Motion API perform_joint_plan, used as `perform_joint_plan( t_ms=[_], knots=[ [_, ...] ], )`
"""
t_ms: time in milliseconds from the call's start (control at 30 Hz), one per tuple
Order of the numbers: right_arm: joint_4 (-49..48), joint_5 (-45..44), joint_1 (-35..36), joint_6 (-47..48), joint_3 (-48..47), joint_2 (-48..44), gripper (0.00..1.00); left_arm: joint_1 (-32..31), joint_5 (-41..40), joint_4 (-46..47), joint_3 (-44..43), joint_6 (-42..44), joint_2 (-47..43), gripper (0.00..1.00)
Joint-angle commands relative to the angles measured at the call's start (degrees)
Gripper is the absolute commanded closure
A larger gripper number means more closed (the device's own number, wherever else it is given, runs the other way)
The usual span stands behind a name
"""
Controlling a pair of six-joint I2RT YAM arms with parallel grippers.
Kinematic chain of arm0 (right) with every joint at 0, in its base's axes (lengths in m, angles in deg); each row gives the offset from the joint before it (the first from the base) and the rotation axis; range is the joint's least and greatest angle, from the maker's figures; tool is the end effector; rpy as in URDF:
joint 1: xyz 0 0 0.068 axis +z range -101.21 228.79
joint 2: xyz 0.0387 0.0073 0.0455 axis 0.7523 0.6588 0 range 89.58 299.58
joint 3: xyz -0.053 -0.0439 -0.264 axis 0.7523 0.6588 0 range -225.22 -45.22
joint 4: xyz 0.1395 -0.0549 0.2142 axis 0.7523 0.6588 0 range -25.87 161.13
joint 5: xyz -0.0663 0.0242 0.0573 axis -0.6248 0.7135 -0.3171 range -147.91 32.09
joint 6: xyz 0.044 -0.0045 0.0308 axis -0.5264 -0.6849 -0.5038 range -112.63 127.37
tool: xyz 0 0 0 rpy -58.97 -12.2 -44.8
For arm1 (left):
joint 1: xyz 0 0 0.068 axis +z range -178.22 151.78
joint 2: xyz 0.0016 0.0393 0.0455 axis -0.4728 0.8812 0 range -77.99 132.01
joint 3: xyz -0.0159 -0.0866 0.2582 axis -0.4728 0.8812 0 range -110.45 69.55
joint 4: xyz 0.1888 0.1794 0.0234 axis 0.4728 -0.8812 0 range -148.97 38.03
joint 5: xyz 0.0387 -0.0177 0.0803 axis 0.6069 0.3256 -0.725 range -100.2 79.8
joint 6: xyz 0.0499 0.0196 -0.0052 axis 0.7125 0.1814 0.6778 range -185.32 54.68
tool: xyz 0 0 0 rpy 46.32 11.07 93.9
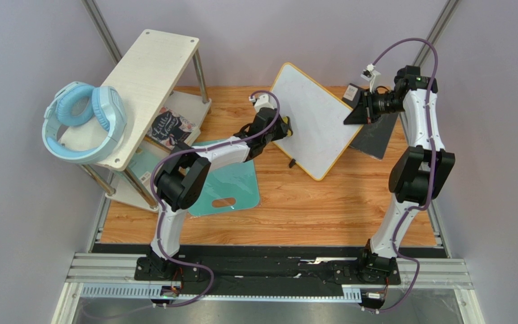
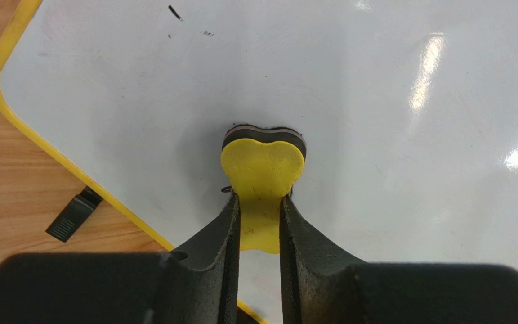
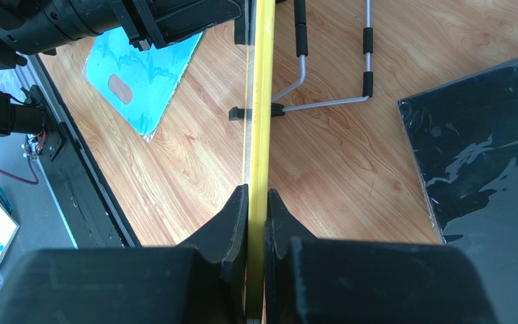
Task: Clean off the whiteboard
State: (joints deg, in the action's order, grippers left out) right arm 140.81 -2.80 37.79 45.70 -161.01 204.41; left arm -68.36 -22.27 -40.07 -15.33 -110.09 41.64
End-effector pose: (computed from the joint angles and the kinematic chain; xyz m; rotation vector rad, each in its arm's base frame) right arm 0.3964 -0.0474 0.3258 -0.7029 2.2424 0.9893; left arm 0.3765 -0.3078 0.2104 -0.2248 2.0277 -0.7530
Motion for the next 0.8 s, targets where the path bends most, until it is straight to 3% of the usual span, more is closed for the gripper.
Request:
perform_joint_plan(
  t_ms=[0,500,767],
  knots=[
    [8.83,-5.98,1.78,7.64,1.0,-1.18,1.0,-2.31,4.43,0.41,1.21,-8.31,2.62,1.0],
    [8.75,-5.54,1.78,6.94,-0.4,-0.48,1.0,-3.45,-0.93,-7.06,4.11,-19.91,2.1,1.0],
    [8.83,-5.37,1.78,6.76,-0.75,-0.31,1.0,-3.46,-8.84,-14.19,9.2,-26.77,-2.03,1.0]
  ],
)
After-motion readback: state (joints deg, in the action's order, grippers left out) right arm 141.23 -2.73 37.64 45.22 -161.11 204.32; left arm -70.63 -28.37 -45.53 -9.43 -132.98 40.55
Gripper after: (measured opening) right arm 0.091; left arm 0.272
